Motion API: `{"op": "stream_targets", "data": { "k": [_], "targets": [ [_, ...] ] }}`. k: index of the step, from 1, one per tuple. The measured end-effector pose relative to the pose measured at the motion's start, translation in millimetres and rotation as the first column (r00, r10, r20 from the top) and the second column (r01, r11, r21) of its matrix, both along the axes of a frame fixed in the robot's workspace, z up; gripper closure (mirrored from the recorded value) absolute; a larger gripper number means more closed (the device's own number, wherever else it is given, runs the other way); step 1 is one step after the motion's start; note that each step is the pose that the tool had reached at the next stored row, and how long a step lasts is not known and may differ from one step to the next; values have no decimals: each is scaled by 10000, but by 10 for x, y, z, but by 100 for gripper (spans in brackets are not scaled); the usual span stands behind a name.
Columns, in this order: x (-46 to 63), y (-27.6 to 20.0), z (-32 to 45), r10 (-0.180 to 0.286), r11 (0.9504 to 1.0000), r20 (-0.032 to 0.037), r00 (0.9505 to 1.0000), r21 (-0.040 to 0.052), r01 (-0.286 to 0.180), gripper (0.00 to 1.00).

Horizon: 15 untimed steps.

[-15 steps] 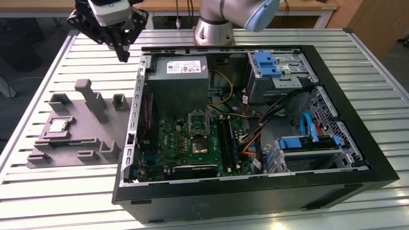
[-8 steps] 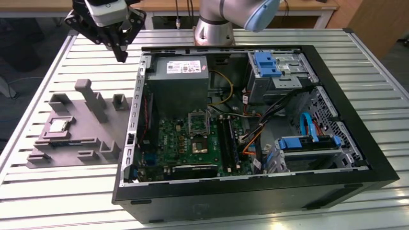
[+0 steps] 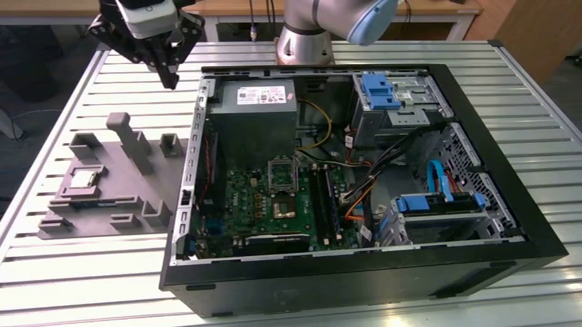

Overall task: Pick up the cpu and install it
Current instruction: 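Reach for the cpu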

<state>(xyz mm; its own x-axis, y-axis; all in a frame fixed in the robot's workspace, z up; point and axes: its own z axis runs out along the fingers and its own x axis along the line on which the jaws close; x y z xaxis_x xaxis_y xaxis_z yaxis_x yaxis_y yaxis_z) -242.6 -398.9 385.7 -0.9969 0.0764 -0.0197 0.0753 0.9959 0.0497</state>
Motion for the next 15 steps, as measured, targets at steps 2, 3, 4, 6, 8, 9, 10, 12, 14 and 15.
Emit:
{"op": "stream_targets", "data": {
  "k": [2,3,4,6,8,9,10,12,14,15],
  "targets": [
    [-13,0,-1,0,10000,-1,10000,0,0,89],
    [-19,0,-2,0,10000,-2,10000,0,0,89],
    [-25,0,-3,0,10000,-2,10000,0,0,89],
    [-37,0,-4,0,10000,-4,10000,0,0,89],
    [-47,0,-6,0,10000,-7,10000,0,0,89],
    [-52,0,-7,0,10000,-8,10000,0,0,89],
    [-55,0,-7,0,10000,-10,10000,0,0,89],
    [-64,0,-9,0,10000,-14,10000,0,0,89],
    [-71,0,-11,1,10000,-20,10000,0,-1,89],
    [-75,0,-12,0,10000,-22,10000,0,0,89]
  ]
}}
